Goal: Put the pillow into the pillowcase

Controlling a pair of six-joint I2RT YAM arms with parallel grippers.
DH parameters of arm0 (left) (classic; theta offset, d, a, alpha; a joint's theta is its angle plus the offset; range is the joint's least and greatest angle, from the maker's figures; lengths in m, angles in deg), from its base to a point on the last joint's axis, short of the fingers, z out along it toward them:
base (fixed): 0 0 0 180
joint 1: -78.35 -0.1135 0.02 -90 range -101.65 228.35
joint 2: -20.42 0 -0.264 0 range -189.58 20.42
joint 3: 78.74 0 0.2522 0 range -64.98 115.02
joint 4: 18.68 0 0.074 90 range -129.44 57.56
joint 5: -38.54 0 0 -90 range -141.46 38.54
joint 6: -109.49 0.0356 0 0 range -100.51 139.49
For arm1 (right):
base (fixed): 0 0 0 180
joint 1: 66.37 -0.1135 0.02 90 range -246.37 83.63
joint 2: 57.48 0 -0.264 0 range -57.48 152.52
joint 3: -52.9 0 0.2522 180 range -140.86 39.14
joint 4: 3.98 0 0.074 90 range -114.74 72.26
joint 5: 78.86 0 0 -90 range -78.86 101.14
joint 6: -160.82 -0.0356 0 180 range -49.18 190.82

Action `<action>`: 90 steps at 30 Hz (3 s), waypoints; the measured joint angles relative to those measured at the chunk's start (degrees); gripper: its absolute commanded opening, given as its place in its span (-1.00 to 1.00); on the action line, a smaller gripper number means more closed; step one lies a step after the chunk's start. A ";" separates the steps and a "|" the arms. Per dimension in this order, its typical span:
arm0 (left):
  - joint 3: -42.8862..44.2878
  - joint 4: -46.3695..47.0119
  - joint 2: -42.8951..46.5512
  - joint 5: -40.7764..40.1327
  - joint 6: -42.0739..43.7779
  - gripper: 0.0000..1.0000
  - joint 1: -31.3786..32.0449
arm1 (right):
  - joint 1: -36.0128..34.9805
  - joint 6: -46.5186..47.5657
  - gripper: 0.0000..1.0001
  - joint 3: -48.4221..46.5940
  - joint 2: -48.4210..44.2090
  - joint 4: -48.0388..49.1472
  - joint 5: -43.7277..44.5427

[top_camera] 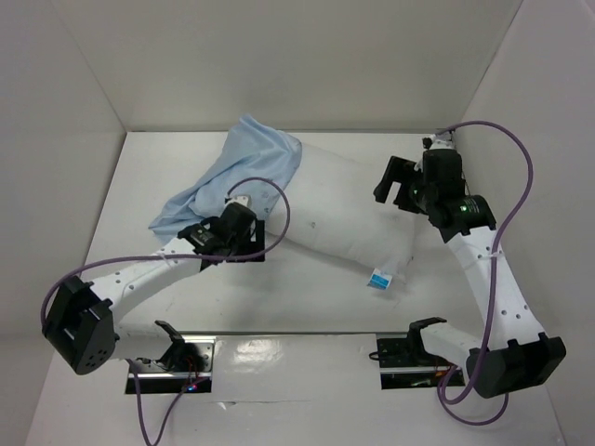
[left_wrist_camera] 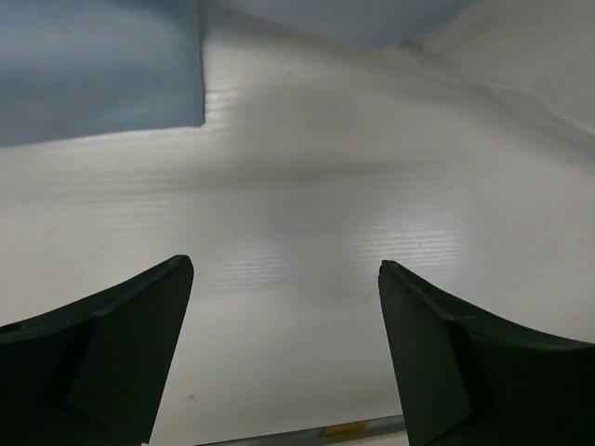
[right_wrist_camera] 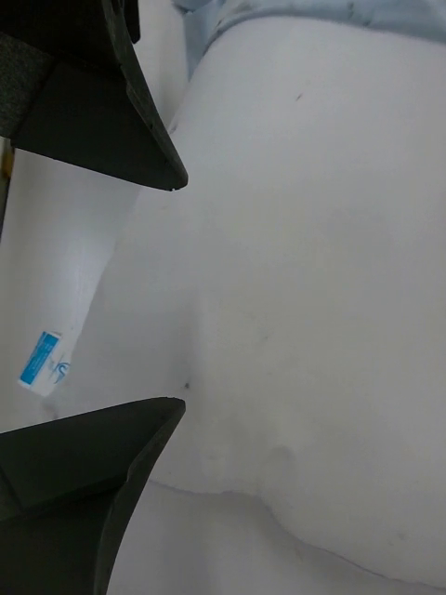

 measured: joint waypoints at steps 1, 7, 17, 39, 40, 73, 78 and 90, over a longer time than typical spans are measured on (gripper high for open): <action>-2.05 0.72 0.00 -0.28 -0.74 0.89 0.72 | 0.00 0.04 1.00 0.98 0.02 -0.63 -0.22; -3.72 14.43 -1.73 -3.43 -1.14 0.87 2.21 | 1.16 -0.59 1.00 6.88 -0.28 -4.42 -0.83; -3.69 27.96 -13.49 -9.14 0.94 0.63 1.18 | 10.16 -1.09 1.00 14.80 -4.63 -7.87 -7.30; 0.02 28.24 -18.49 -16.35 2.32 0.56 -4.33 | 14.91 -0.02 1.00 20.63 -0.26 -5.14 -18.40; -0.48 28.59 -17.75 -16.41 2.36 0.56 -4.52 | 14.91 0.04 1.00 20.55 0.00 -5.09 -18.49; 4.74 29.79 -20.63 -8.74 3.98 -1.00 -10.38 | 14.93 -1.14 0.67 26.21 1.51 1.01 -22.18; 8.96 26.38 -20.46 -3.45 6.80 -1.00 -10.38 | 13.62 -3.67 -0.96 25.73 4.26 8.66 -26.10; 58.93 7.32 -29.14 19.54 14.60 -1.00 -11.56 | 9.01 -3.10 -1.00 -9.77 16.22 14.80 -18.62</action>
